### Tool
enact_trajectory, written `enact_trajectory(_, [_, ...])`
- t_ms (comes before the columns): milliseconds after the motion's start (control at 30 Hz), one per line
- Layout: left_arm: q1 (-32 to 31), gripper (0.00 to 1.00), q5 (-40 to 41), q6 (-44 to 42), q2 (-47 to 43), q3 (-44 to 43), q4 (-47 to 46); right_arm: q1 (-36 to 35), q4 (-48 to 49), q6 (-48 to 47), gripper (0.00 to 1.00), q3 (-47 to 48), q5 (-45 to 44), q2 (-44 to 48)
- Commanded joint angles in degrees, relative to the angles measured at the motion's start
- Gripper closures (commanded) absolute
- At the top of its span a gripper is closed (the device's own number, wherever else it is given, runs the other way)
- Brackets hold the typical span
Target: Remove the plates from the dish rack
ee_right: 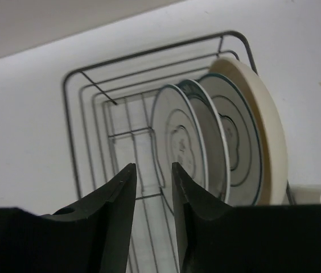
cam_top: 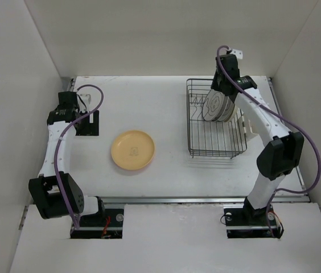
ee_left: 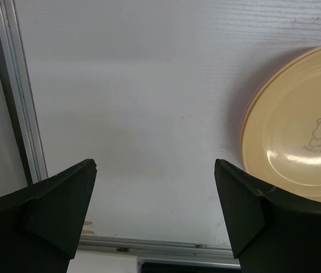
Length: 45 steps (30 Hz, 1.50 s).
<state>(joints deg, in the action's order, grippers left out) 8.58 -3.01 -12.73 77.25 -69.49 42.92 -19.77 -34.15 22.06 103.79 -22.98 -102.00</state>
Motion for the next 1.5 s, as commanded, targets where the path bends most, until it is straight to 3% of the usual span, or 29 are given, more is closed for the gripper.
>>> enact_trajectory(0, [-0.9,0.17,-0.9,-0.2,-0.4,-2.4,-0.2,0.3,-6.2,2.3,0.65,-1.8,-4.3,-1.5])
enact_trajectory(400, [-0.9,0.17,0.8,-0.2,-0.4,-1.9,-0.7,3.1,-6.3,4.2,0.69,-3.5,-10.1,-4.8])
enact_trajectory(633, [-0.9,0.17,0.8,-0.2,-0.4,-1.9,-0.7,3.1,-6.5,4.7,0.69,-3.2,-6.6,-8.9])
enact_trajectory(900, [-0.9,0.17,1.3,-0.2,-1.0,-1.9,-0.7,3.1,-7.2,3.7,0.59,-3.1,-8.9,-1.5])
enact_trajectory(1167, [-0.9,0.17,1.3,-0.2,-0.4,-1.9,-0.7,3.1,-7.7,2.4,0.59,-2.3,-9.5,1.6])
enact_trajectory(1467, [-0.9,0.17,1.3,-0.2,-0.4,-1.3,-0.7,3.1,-5.7,1.8,0.63,-3.6,-8.5,-3.6])
